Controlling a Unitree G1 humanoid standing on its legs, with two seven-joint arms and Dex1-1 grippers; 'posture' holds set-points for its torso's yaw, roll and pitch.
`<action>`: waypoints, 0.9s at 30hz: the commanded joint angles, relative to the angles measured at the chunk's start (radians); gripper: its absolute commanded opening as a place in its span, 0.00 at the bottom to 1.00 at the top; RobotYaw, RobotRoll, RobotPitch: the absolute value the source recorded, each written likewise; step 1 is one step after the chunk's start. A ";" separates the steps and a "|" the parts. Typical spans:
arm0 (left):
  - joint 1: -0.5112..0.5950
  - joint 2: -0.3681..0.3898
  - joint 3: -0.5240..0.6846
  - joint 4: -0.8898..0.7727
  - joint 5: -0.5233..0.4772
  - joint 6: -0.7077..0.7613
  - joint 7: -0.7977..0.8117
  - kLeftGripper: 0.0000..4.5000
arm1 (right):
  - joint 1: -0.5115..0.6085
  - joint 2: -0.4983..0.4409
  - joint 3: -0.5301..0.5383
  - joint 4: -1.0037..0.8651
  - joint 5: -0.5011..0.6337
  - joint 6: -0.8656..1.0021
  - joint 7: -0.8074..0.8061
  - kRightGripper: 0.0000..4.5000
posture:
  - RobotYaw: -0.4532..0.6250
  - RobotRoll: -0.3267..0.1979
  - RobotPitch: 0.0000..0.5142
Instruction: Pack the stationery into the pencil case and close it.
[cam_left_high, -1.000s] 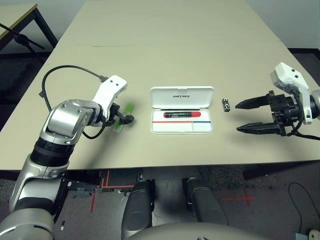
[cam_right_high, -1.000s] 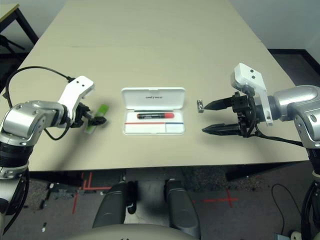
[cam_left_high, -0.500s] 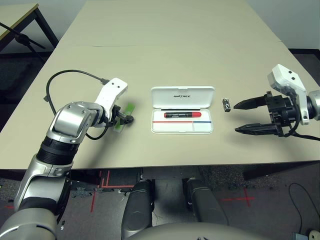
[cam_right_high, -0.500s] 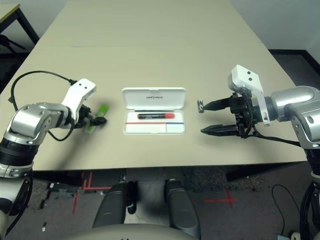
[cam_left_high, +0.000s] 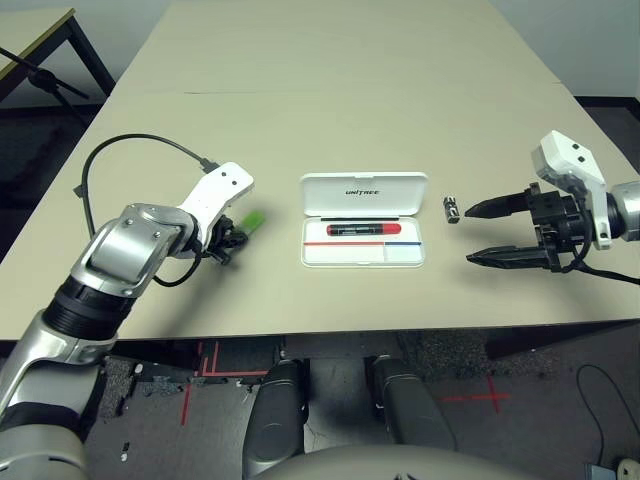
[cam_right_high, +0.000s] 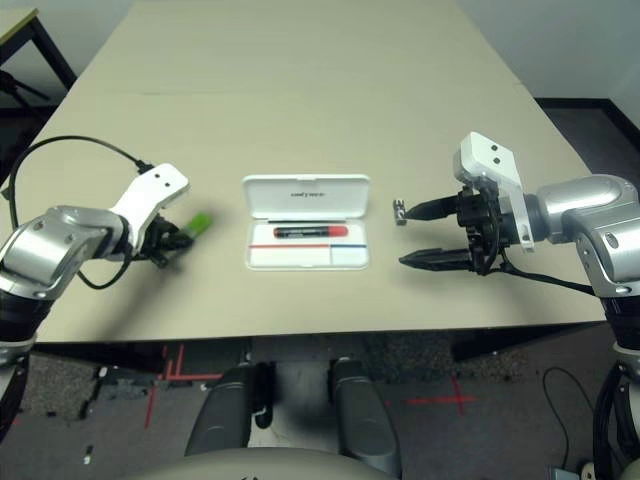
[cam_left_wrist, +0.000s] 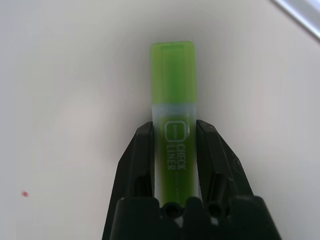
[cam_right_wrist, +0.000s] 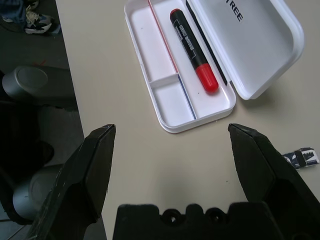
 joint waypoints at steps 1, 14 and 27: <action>-0.038 0.034 -0.045 -0.076 0.007 -0.052 -0.085 0.24 | -0.006 0.004 0.018 0.014 -0.013 -0.014 0.006 1.00 | 0.36 0.62 0.26; -0.198 -0.113 -0.227 -0.052 0.082 -0.209 -0.235 0.24 | -0.030 0.002 0.041 0.052 -0.040 -0.043 0.026 1.00 | 0.37 0.62 0.25; -0.248 -0.297 -0.341 0.022 0.168 -0.291 -0.302 0.24 | -0.016 -0.005 0.037 0.050 -0.059 -0.056 0.028 1.00 | 0.34 0.62 0.25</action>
